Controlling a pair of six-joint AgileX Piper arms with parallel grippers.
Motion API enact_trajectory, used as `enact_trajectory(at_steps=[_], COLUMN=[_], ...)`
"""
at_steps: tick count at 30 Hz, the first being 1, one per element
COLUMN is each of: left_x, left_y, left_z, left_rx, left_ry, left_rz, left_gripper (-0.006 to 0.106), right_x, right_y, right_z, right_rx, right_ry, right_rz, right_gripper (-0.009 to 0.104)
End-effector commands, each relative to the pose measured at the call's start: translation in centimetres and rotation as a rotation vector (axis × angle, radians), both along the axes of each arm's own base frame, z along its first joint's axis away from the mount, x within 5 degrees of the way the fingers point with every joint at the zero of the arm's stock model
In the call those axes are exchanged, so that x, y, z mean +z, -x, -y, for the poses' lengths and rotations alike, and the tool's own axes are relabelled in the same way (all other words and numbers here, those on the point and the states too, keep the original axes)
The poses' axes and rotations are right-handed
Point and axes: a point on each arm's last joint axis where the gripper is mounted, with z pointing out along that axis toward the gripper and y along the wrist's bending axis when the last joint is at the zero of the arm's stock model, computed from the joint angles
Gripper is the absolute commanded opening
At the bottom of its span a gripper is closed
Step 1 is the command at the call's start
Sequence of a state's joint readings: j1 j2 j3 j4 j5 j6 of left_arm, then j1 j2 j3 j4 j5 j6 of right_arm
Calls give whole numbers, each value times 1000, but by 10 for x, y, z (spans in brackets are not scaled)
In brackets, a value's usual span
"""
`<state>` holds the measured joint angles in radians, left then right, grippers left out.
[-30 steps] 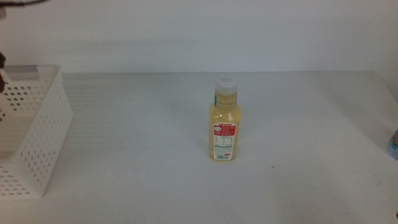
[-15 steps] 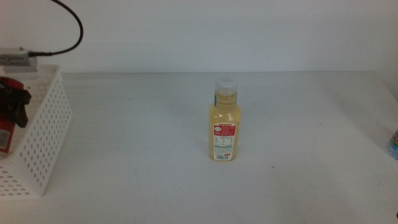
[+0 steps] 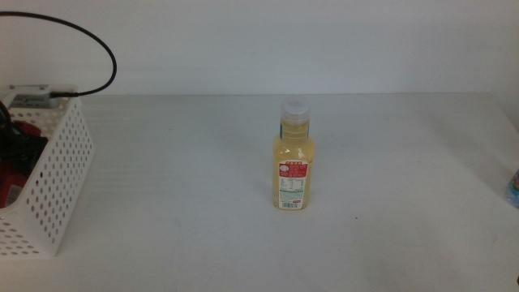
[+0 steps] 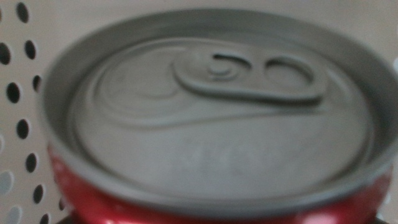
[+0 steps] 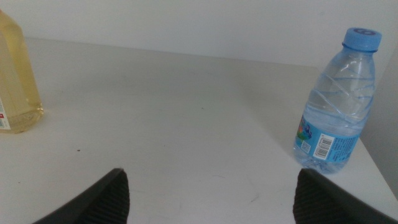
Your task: Use arms to grab the bottles and put them into the dustbin to the left of the table.
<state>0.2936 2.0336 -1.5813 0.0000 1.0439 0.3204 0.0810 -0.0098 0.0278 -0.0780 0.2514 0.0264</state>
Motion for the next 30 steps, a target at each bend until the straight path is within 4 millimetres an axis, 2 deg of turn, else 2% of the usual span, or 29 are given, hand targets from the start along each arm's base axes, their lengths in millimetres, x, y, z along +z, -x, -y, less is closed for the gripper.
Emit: enact_trajectory(at_steps=[1,5,10,15,17,20,25,30], left_x=[33,34,34,36,40,57,106,158], left_y=[-1,-2,-3,-2,0,5,22,43], left_z=[0,0,-1,0,0,2,10,37], left_rx=[6,4,4,4,5,15,28,-12], left_ry=[-24,-32,-36,-36,-36,-44,-59,-55], left_rz=[102,109,122,123,124,160,290,439], left_gripper=[13,35,68,89,90,90,90,90], right_x=[11,11,11,11,11,11,11,11], right_y=[1,1,1,1,1,1,1,1], right_z=[0,0,0,0,0,0,0,0], right_rx=[2,2,2,2,2,2,2,2], right_ry=[11,11,11,11,11,11,11,11], right_rz=[109,109,109,109,109,109,109,109], right_gripper=[77,77,77,77,77,77,77,77])
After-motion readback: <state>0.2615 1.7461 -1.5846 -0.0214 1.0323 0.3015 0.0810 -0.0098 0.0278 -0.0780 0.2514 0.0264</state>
